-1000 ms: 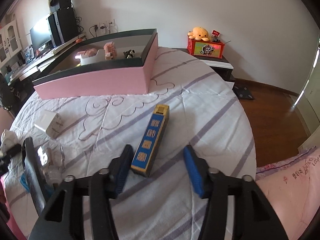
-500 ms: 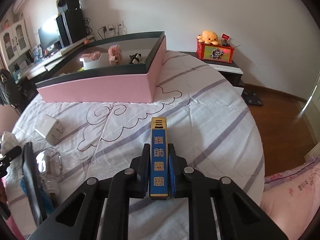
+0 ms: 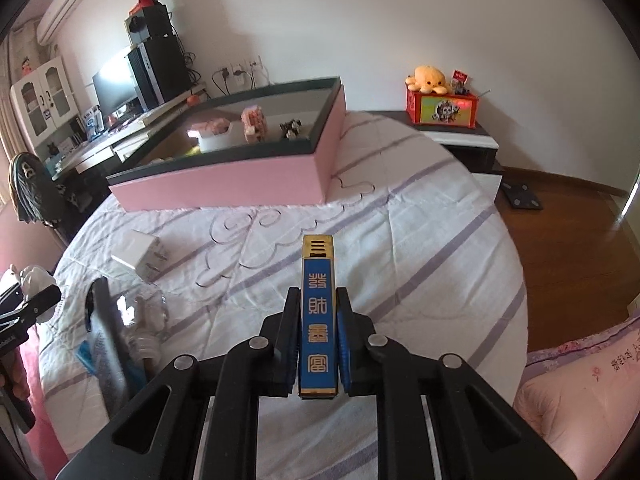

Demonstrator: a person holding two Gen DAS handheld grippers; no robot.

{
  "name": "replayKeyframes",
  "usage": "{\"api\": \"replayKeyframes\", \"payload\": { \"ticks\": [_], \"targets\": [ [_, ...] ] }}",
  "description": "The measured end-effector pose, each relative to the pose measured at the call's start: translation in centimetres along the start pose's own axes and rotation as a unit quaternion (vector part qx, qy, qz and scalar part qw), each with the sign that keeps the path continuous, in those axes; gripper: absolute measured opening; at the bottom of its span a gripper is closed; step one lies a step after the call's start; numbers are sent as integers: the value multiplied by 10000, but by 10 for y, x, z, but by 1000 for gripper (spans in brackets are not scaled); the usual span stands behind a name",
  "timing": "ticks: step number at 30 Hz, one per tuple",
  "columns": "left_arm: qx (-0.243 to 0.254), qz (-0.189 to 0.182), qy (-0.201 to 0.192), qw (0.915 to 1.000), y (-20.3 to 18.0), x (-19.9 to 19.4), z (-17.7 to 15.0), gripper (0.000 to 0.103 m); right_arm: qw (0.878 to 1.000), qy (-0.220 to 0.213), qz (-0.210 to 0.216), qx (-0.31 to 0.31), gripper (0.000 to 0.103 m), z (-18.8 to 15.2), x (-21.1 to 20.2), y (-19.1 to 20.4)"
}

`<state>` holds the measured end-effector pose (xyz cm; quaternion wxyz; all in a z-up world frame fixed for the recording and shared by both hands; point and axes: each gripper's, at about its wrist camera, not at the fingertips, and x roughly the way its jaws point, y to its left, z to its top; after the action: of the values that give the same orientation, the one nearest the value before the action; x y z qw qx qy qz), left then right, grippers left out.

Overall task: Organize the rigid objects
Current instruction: 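Lower both held items into the pink box and open both tools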

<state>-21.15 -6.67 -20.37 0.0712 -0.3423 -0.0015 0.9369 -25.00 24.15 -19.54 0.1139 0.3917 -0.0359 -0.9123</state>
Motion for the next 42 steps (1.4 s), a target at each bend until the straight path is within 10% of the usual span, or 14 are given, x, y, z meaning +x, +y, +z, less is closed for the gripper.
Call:
{"api": "replayKeyframes", "payload": {
  "ticks": [25, 42],
  "targets": [
    [727, -484, -468, 9951, -35, 24, 143, 73, 9929, -685, 41, -969, 15, 91, -36, 41],
    [965, -193, 640, 9931, -9, 191, 240, 73, 9907, 292, -80, -1330, 15, 192, 118, 41]
  ]
}}
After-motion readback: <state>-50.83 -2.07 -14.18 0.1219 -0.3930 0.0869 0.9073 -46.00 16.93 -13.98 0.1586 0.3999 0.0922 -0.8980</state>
